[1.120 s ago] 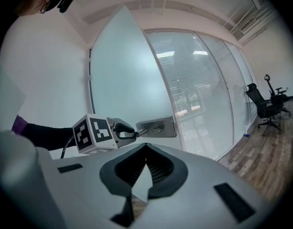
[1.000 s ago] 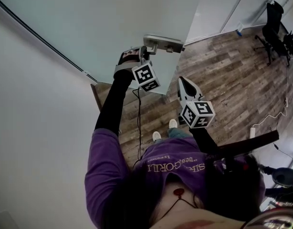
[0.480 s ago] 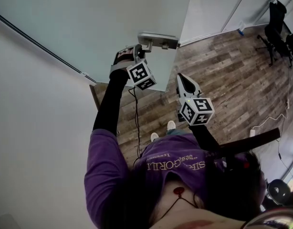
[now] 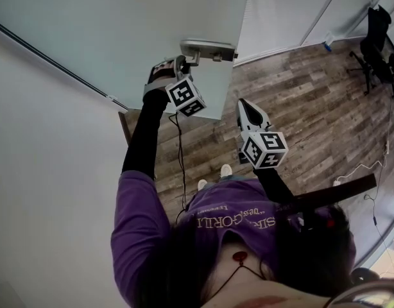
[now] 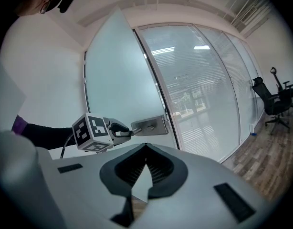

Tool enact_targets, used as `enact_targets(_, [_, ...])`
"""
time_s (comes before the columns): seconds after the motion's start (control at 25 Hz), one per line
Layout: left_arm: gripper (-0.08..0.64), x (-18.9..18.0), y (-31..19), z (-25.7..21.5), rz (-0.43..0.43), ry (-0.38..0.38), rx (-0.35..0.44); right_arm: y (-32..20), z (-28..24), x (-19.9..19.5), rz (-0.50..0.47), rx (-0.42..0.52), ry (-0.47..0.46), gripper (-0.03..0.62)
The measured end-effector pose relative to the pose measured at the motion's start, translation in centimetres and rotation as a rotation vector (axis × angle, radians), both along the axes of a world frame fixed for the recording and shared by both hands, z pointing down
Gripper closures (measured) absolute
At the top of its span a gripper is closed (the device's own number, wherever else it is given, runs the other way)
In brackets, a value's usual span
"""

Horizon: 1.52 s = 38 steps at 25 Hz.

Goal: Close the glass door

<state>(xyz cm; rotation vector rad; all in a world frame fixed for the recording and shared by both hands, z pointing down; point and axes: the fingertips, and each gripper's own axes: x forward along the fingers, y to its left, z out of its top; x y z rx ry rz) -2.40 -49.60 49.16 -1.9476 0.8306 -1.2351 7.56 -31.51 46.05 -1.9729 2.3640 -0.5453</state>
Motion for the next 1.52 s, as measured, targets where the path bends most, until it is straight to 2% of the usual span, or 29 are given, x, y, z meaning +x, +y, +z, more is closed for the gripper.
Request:
enact_targets(0.32, [0.433,1.6,-3.5,-1.4,-0.036,-0.015,-0.008,-2.7,-1.2,2.8,-0.028,-0.008,-0.003,0.606])
enact_targets(0.68, [0.434,2.1,-4.9,-0.6,-0.077,-0.044,-0.011,-3.4,-0.6,3.8,-0.03,0.004,-0.01,0.606])
enact_targets(0.88, [0.434,2.7,-5.4,-0.3,-0.057,-0.037,-0.038,-4.2,-0.9,3.8,-0.015,0.021,-0.013,0.606])
enact_targets(1.2, [0.442,3.2,-6.2,0.0,-0.034,-0.063,-0.038,-5.9,-1.7,3.3,0.012,0.051,-0.01,0.606])
enact_targets(1.52, [0.443,3.6,-8.0,0.3,-0.014,-0.049,-0.048,-8.0,-0.8,2.2,0.026,0.035,-0.002,0.606])
